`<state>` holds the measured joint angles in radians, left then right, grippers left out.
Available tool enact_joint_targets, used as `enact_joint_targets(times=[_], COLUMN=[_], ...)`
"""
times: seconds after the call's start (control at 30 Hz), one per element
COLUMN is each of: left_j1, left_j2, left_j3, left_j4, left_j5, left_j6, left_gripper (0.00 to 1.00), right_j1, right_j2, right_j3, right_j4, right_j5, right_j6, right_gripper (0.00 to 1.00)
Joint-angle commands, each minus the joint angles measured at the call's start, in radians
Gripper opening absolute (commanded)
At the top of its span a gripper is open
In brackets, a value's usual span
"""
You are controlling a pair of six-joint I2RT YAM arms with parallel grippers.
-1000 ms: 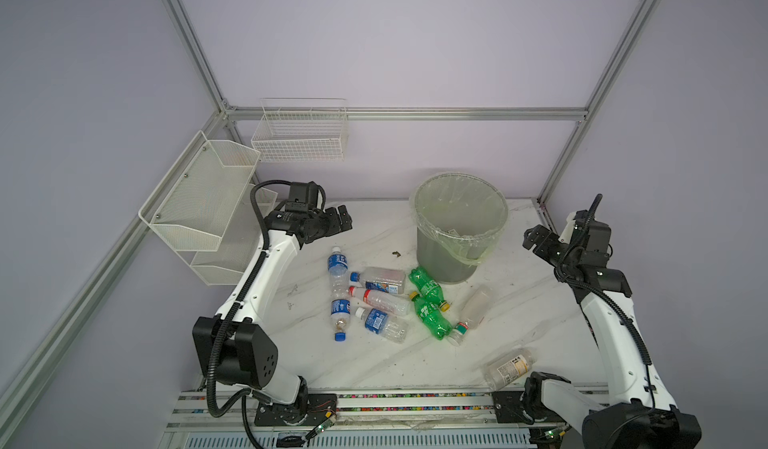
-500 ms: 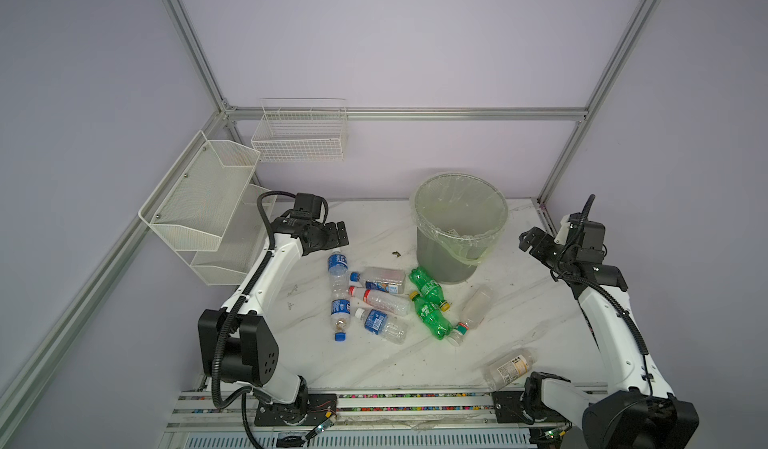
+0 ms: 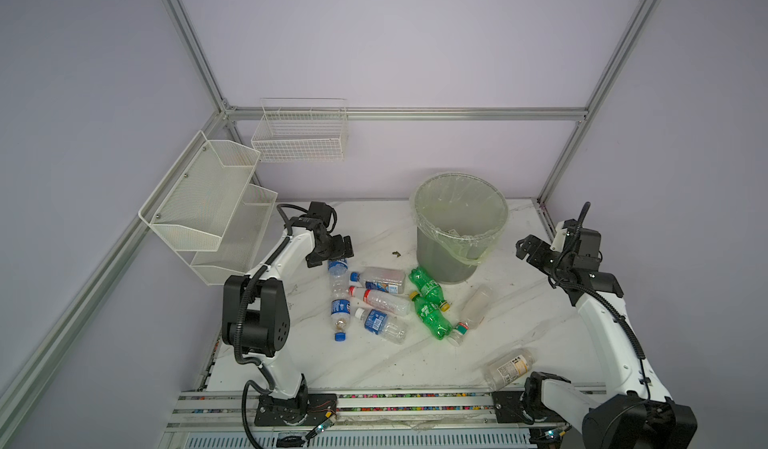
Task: Throw the plastic bottles in the bin
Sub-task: Pick up the plastic bottle from the middle-left of the table.
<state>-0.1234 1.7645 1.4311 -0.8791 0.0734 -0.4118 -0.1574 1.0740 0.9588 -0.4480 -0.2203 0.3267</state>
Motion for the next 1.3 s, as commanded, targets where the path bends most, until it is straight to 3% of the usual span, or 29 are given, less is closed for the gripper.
enact_joint_targets(times=[0.0, 0.5, 0.97, 1.27], left_j1=[0.006, 0.003, -0.025, -0.025], left_j2=[0.007, 0.069, 0.136, 0.133], left_j3=[-0.029, -0.065, -0.072, -0.088], left_j4=[0.006, 0.033, 0.071, 0.088], left_j5=[-0.012, -0.078, -0.108, -0.119], left_j6=[-0.023, -0.028, -0.018, -0.005], left_gripper=[1.0, 0.99, 0.89, 0.76], right_j1=[-0.005, -0.005, -0.005, -0.005], right_j2=[-0.031, -0.047, -0.048, -0.06], right_j3=[-0.006, -0.017, -0.026, -0.032], right_j4=[0.03, 0.058, 0.076, 0.077], right_j5=[0.018, 0.007, 0.004, 0.01], right_j6=[-0.023, -0.011, 0.003, 0.007], right_gripper=[0.97, 0.97, 0.97, 0.97])
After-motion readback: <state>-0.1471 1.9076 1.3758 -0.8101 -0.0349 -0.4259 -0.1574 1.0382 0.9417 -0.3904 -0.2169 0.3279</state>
